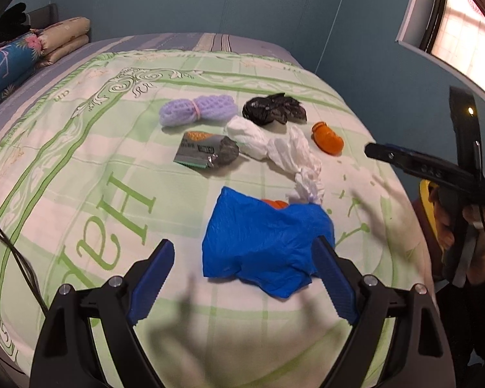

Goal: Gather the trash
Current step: 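Grasp the blue glove with the left gripper while the right grasps the orange peel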

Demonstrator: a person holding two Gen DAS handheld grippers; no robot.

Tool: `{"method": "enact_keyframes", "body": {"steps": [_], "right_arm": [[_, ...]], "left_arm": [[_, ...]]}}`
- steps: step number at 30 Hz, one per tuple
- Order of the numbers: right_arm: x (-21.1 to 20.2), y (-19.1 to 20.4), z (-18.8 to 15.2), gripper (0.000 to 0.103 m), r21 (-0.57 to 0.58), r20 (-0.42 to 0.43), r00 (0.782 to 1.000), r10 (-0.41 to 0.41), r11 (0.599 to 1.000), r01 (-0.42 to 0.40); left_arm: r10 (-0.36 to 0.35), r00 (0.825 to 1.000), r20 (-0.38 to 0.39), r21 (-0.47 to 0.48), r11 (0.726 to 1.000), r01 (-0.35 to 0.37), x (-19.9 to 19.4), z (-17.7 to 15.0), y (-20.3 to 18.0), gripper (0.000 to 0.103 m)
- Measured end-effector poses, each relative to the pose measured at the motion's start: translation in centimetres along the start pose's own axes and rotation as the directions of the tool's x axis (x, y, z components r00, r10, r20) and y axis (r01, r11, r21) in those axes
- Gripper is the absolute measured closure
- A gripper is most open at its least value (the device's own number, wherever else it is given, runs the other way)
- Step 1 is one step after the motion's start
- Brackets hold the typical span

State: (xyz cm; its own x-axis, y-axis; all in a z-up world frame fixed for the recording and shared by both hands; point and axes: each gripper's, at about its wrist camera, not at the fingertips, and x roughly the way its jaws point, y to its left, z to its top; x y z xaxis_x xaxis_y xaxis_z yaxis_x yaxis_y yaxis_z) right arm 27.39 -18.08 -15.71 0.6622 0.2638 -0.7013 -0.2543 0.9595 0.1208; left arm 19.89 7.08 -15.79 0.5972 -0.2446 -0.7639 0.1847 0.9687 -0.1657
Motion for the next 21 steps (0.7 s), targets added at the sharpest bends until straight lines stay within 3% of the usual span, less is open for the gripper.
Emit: {"method": "enact_keyframes", "body": {"steps": [4, 6, 14, 16, 19, 21], "right_arm": [[2.3, -0.3, 0.7, 0.035, 0.002, -0.021, 1.0, -0.012, 1.0, 0.012], [3.1, -0.5, 1.1, 0.03, 0.006, -0.025, 1.0, -0.018, 1.0, 0.018], [6.1, -1.2, 2.2, 0.03, 0.009, -0.049, 0.997, -0.056, 0.998, 0.056], [7.0, -1.3, 2.3, 0.03, 0.006, -0.065, 0.996, -0.061, 0.998, 0.061], [8.1, -1.4, 2.4, 0.033, 0.017, -0.089, 0.994, -0.06, 0.998, 0.062], [8.4, -1.4, 2.4, 0.046, 0.019, -0.094, 0.993, -0.069, 0.997, 0.072]], "left_arm": [[-0.012, 0.999, -0.042, 0.016, 1.0, 0.012, 1.5, 0.2, -0.2, 0.02], [-0.019, 0.998, -0.06, 0.029, 0.999, 0.021, 2.1, 0.4, -0.6, 0.02], [-0.016, 0.997, -0.076, 0.071, 0.997, 0.021, 3.8, 0.4, -1.8, 0.02], [-0.021, 0.996, -0.087, 0.063, 0.998, 0.026, 4.3, 0.5, -1.7, 0.023], [-0.037, 0.994, -0.104, 0.055, 0.998, 0.043, 4.9, 0.5, -1.8, 0.041], [-0.036, 0.994, -0.1, 0.071, 0.997, 0.043, 4.9, 0.3, -2.0, 0.054]]}}
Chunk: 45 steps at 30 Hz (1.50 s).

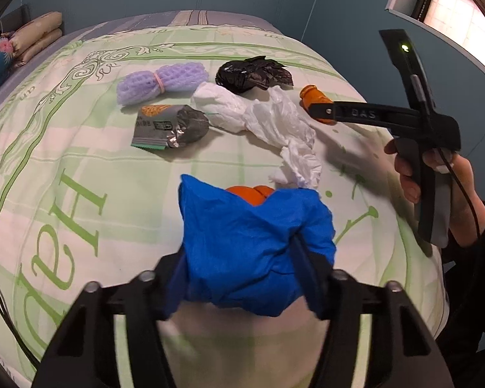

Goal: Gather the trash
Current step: 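Grasp the blue glove with the left gripper while the right grasps the orange peel, then carry the blue glove and orange peel over the yellow-rimmed bin with both grippers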

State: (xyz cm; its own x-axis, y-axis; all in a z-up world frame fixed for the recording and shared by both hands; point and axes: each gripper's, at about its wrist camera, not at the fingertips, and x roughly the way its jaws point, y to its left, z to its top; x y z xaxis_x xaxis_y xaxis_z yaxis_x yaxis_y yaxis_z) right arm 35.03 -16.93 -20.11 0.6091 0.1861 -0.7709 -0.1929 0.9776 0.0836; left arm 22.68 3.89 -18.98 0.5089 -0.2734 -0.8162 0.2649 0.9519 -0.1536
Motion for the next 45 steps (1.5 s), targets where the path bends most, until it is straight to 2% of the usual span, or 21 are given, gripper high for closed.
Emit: {"method": "enact_keyframes", "body": {"steps": [1, 2, 3, 6, 12, 22, 33, 38, 45], "right_arm": [[0.2, 0.0, 0.1, 0.048, 0.003, -0.004, 1.0, -0.003, 1.0, 0.003], [0.4, 0.0, 0.1, 0.053, 0.005, -0.008, 1.0, -0.006, 1.0, 0.006], [0.7, 0.1, 0.2, 0.065, 0.004, -0.016, 1.0, -0.009, 1.0, 0.01], [1.4, 0.3, 0.2, 0.072, 0.002, -0.033, 0.999, -0.01, 1.0, 0.01], [1.1, 1.0, 0.9, 0.082, -0.002, 0.003, 1.0, -0.01, 1.0, 0.01], [-1.3, 1.8, 2.6, 0.083, -0.008, 0.081, 0.997, -0.003, 1.0, 0.004], [-7.7, 2.5, 4.3, 0.083, -0.007, 0.217, 0.976, 0.017, 1.0, -0.015], [-10.7, 2.5, 4.2, 0.083, -0.007, 0.263, 0.964, 0.024, 1.0, -0.024], [-15.5, 2.1, 3.2, 0.083, -0.01, 0.334, 0.942, 0.036, 0.999, -0.035]], "left_arm": [[0.003, 1.0, 0.006, 0.01, 1.0, -0.003, -0.1, -0.1, -0.1, 0.058], [0.001, 1.0, 0.007, 0.024, 1.0, -0.001, -0.2, -0.2, -0.3, 0.066], [-0.002, 1.0, 0.008, 0.029, 1.0, 0.001, -0.3, -0.3, -0.2, 0.074], [-0.02, 1.0, 0.009, 0.031, 0.999, 0.02, -0.6, -0.4, -0.1, 0.095], [-0.046, 0.998, 0.036, -0.012, 0.999, 0.046, -1.3, 0.4, 1.1, 0.097], [-0.024, 0.985, 0.173, -0.081, 0.996, 0.038, -5.5, 2.9, 3.3, 0.097], [0.021, 0.948, 0.318, -0.13, 0.991, 0.022, -11.0, 5.3, 4.7, 0.097], [0.022, 0.933, 0.359, -0.122, 0.992, 0.023, -12.6, 5.8, 3.8, 0.097], [-0.014, 0.917, 0.399, -0.095, 0.994, 0.057, -14.3, 6.2, 1.3, 0.097]]}}
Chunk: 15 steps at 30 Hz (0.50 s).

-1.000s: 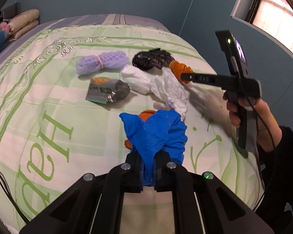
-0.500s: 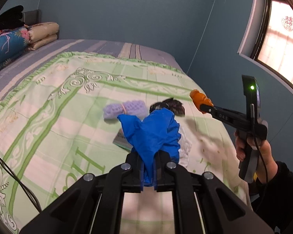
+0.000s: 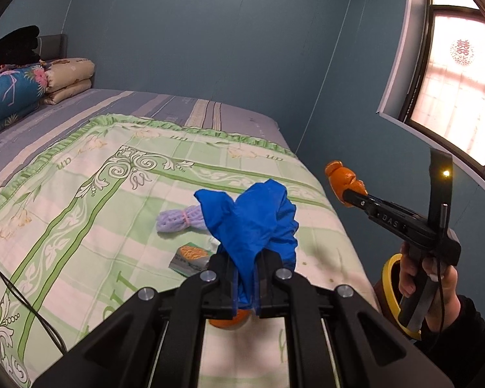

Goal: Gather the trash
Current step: 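Carry the blue glove and orange peel over the yellow-rimmed bin with both grippers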

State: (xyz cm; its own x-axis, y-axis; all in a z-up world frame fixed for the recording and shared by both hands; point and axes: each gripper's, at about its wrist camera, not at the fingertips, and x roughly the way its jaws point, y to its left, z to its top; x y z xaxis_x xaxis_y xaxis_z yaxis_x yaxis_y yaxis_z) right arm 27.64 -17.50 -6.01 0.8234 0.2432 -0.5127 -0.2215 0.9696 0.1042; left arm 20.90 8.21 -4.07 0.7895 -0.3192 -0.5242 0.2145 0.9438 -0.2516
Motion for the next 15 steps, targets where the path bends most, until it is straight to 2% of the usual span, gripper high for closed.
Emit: {"method": "enact_keyframes", "body": {"steps": [7, 15], "right_arm": [[-5.2, -1.8, -0.1, 0.083, 0.019, 0.067, 0.998, -0.006, 1.0, 0.005], [-10.1, -4.4, -0.8, 0.083, 0.042, 0.121, 0.991, -0.05, 0.998, 0.045]], "left_arm": [[-0.029, 0.999, 0.03, 0.008, 1.0, 0.029, -0.6, 0.5, -2.6, 0.097], [-0.079, 0.996, 0.051, 0.025, 0.997, 0.078, -0.7, 0.8, -6.0, 0.097]]}}
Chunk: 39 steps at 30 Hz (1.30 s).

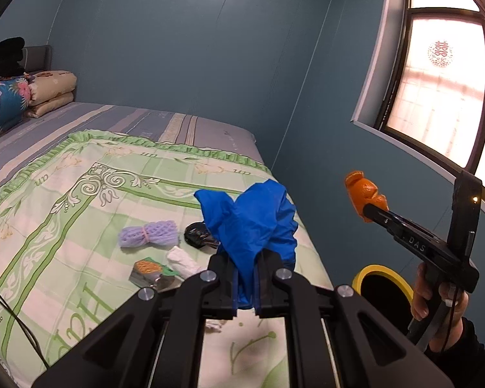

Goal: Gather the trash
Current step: 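Carry the blue glove and orange peel over the yellow-rimmed bin with both grippers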

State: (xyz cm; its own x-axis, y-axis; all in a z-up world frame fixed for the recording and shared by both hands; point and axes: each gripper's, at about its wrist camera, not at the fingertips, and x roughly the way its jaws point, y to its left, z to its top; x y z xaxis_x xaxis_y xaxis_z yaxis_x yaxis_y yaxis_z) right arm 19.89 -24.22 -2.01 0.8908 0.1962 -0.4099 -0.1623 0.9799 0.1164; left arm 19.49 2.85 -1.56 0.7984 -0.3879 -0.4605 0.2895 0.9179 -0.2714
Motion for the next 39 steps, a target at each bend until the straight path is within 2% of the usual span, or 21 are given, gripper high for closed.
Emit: {"method": "enact_keyframes", "body": {"steps": [10, 19, 32, 39], "right_arm": [[-4.3, -2.6, -0.3, 0.083, 0.031, 0.051, 0.997, -0.053, 0.998, 0.052], [-8.2, -6.1, -1.0, 0.083, 0.06, 0.086, 0.988, -0.129, 0.99, 0.124], [-12.4, -10.8, -3.2, 0.083, 0.104, 0.088, 0.964, -0.252, 0.964, 0.243], [-13.7, -13.4, -4.6, 0.083, 0.14, 0.062, 0.952, -0.3, 0.947, 0.29]], "left_arm": [[-0.056, 0.998, 0.008, 0.045, 0.997, 0.055, 0.6, 0.6, -4.4, 0.097], [-0.133, 0.991, -0.004, 0.087, 0.987, 0.133, 1.5, 0.7, -9.1, 0.097], [-0.254, 0.964, -0.075, 0.148, 0.953, 0.263, 4.8, -0.1, -17.0, 0.097], [-0.305, 0.944, -0.127, 0.177, 0.929, 0.324, 6.8, -1.4, -21.0, 0.097]]}}
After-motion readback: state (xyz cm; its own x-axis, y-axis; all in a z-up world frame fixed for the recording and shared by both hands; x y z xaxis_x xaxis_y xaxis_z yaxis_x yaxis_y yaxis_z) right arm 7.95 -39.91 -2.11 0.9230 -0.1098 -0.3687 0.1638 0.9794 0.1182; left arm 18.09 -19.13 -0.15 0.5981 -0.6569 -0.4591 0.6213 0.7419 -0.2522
